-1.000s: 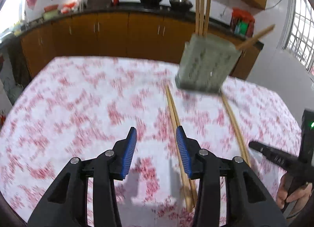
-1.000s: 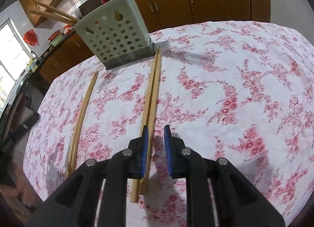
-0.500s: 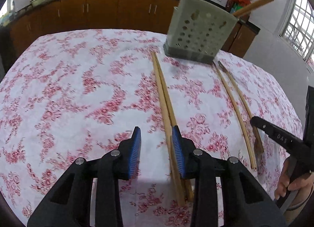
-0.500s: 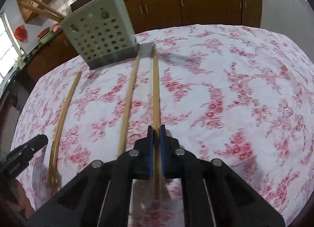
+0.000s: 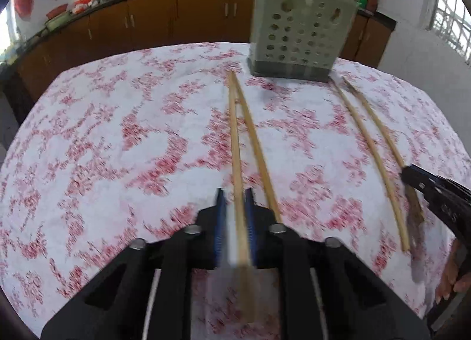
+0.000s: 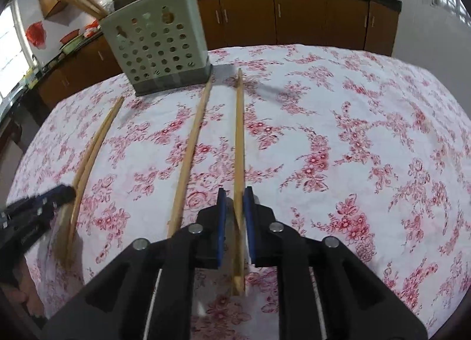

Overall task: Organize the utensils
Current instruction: 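Grasp a wooden chopstick with the left gripper while the right gripper grasps another, then hold the grasped chopsticks on the table with both grippers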

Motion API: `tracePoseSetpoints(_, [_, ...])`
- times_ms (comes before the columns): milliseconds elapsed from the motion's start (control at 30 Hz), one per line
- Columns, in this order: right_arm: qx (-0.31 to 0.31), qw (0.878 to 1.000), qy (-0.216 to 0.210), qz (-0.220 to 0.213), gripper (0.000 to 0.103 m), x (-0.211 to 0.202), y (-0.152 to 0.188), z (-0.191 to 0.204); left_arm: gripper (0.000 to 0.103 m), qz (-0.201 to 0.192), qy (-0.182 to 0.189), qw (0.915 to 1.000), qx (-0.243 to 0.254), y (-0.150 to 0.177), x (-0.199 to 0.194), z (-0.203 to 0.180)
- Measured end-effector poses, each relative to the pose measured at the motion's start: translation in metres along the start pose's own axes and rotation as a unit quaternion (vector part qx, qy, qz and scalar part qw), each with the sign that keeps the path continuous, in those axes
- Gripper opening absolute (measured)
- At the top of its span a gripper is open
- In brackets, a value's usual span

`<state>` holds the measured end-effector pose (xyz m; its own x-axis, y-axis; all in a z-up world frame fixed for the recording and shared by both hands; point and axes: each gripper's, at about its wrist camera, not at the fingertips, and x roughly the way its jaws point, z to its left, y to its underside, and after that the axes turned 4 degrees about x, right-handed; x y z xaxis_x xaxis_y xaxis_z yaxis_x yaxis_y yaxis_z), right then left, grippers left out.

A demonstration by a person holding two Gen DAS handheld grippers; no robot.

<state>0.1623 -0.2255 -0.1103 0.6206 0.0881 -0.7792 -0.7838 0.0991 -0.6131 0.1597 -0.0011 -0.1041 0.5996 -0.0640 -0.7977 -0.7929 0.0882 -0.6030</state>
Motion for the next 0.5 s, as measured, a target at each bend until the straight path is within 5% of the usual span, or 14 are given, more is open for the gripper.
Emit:
tracePoseSetpoints(300, [0.028, 0.999, 0.026, -0.016, 0.009, 0.004, -0.009, -0.026, 0.009, 0.000, -0.037, 0.9978, -0.054, -0.013, 0.009, 0.064])
tracePoseSetpoints(500, [0.020, 0.999, 0.034, -0.014, 0.011, 0.006, -0.010, -0.023, 0.009, -0.015, -0.045, 0.9980, -0.041, -0.009, 0.009, 0.061])
